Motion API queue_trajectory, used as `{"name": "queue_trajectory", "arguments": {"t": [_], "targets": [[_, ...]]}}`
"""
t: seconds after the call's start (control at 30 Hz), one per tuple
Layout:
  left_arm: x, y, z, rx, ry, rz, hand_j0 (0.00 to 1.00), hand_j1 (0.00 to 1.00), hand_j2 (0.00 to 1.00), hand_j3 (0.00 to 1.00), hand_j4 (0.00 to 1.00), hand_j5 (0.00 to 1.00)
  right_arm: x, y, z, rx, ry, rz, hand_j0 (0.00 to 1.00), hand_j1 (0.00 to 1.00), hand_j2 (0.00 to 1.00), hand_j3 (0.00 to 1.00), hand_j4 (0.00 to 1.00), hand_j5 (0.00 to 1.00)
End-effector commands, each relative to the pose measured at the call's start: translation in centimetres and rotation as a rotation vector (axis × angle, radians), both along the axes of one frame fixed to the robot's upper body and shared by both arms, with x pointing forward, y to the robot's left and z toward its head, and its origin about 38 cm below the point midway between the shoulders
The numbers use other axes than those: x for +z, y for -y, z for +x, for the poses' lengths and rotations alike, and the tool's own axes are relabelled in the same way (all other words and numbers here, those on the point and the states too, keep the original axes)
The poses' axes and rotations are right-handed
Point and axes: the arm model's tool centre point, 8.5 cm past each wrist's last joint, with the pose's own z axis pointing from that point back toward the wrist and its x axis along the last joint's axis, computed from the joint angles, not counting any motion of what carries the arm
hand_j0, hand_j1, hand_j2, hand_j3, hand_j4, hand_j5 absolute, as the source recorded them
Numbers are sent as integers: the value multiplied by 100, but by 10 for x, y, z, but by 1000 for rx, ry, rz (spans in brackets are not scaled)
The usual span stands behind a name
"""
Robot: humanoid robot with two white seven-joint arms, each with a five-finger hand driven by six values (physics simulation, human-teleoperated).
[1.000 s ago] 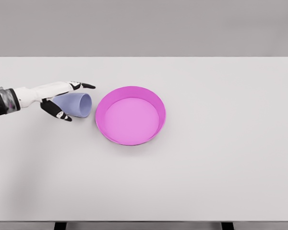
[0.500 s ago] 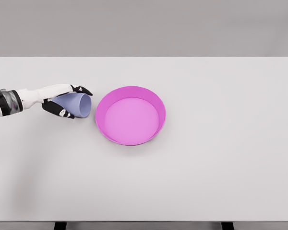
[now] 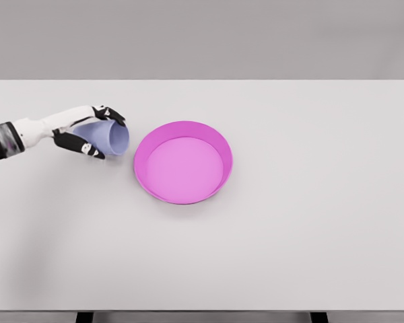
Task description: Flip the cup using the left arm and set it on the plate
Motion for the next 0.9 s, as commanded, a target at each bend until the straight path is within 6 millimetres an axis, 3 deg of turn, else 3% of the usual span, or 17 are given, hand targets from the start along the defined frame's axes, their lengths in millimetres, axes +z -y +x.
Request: {"name": "queue_trajectory", "arguments": {"t": [0.0, 0.3, 0.57, 0.77, 0.87], "targets": [[9, 0, -1, -9, 21, -71, 64, 64, 64, 64, 64, 64, 0, 0, 0, 0, 0, 0, 100, 100, 100, 100, 100, 100], [45, 29, -6, -87, 65, -273, 62, 62, 62, 62, 62, 62, 0, 0, 0, 0, 0, 0, 100, 100, 100, 100, 100, 100], [74, 68, -19, -207, 64, -506, 61, 61, 61, 61, 61, 61, 0, 0, 0, 0, 0, 0, 100, 100, 100, 100, 100, 100], [57, 123, -37, -305, 4, -676, 62, 62, 62, 62, 62, 62, 0, 0, 0, 0, 0, 0, 100, 100, 100, 100, 100, 100], [51, 140, -44, -326, -35, -771, 63, 63, 63, 63, 63, 63, 0, 0, 0, 0, 0, 0, 100, 100, 100, 100, 100, 100]]}}
